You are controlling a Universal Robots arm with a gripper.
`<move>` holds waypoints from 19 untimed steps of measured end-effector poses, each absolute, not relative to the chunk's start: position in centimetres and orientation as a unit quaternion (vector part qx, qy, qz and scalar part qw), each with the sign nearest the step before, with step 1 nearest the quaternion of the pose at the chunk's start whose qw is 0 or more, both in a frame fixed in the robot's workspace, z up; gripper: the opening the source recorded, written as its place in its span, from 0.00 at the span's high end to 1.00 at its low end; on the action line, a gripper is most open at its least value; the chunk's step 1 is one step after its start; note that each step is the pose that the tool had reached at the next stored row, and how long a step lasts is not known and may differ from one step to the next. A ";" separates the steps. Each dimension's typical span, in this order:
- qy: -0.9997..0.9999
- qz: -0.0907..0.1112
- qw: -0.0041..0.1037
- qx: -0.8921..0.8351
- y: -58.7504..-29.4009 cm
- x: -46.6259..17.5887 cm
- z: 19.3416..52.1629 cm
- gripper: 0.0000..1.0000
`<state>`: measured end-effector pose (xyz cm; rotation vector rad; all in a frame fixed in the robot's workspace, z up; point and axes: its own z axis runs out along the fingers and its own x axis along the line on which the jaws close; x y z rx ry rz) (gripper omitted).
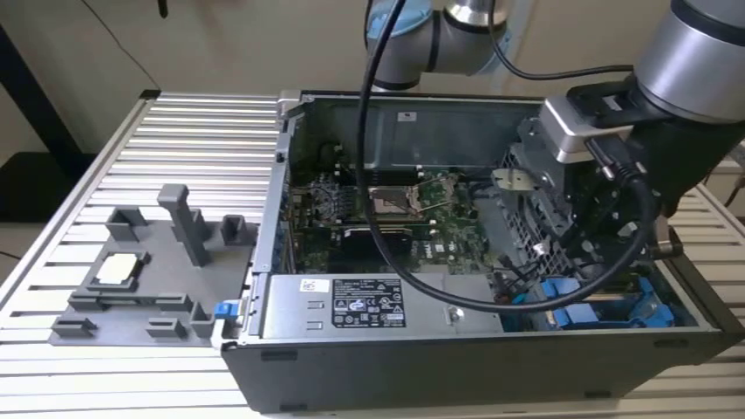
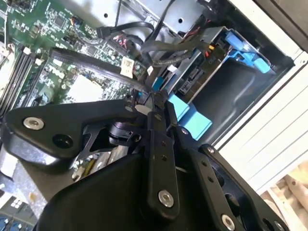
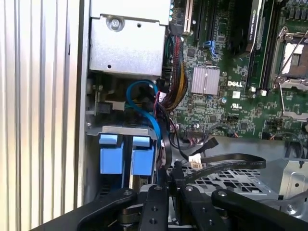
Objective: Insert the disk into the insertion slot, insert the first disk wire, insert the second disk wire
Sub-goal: 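Insert the second disk wire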
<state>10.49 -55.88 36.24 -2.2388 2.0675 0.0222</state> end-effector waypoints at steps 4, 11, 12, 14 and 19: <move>0.678 0.017 0.029 -0.734 -55.9 11.3 36.2 0.84; 0.679 0.017 0.017 -0.734 -55.9 12.7 36.0 0.84; 0.679 0.017 0.016 -0.734 -55.9 12.8 36.0 0.84; 0.679 0.017 0.016 -0.734 -55.9 12.8 36.0 0.84; 0.679 0.016 0.014 -0.734 -55.9 12.8 35.8 0.84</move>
